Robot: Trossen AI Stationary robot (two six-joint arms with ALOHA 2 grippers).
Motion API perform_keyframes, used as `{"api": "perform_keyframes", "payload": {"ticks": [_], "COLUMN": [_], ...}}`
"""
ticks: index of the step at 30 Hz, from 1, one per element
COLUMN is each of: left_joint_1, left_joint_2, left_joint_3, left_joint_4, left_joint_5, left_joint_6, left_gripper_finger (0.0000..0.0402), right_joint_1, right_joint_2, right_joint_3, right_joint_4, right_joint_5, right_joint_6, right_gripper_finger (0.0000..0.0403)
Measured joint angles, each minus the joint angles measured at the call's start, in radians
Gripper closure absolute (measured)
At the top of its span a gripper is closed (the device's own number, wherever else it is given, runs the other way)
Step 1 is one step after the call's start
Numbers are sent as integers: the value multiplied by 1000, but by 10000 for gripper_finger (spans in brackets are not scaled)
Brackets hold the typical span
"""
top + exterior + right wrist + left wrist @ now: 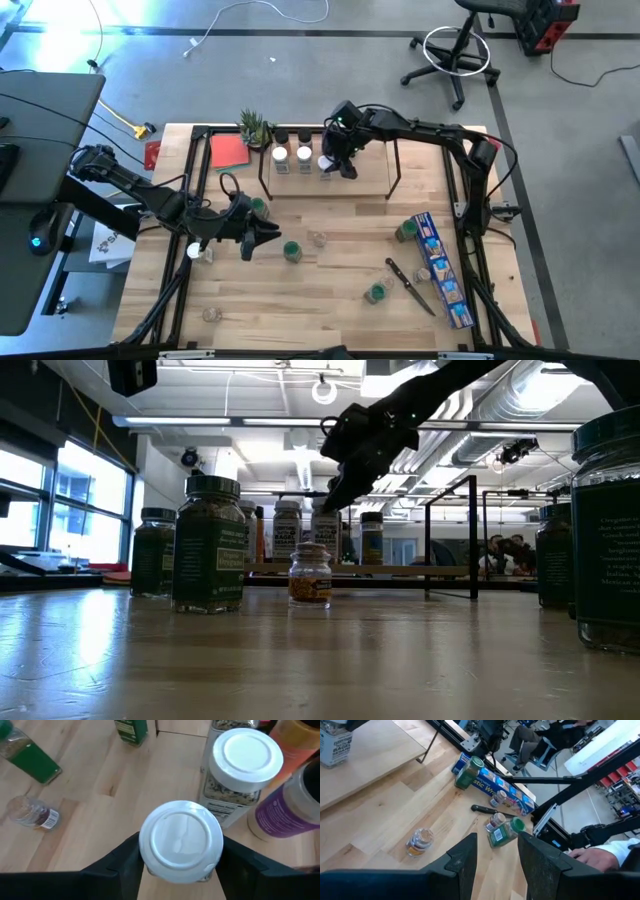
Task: Shelf spices
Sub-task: Put the white seasoning bottle on the shelf aligned with the black seasoning bottle
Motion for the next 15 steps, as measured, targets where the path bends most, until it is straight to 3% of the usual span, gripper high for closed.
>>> {"api": "perform_keyframes", "payload": {"ticks": [4, 15], "left_joint_1": [0, 0], "left_joint_2": [0, 0], "left_joint_3": [0, 0], "left_joint_4": [0, 1], "left_joint_5": [2, 2], "left_joint_6": [0, -8], "left_gripper_finger": [266, 266], "right_joint_1": [-4, -7], "right_joint_2": [2, -31], "right_joint_3": [0, 0], "right_joint_4": [-9, -20], "right_joint_5": [18, 117], "right_joint_6": [19, 25], "right_gripper_finger": [150, 143]}}
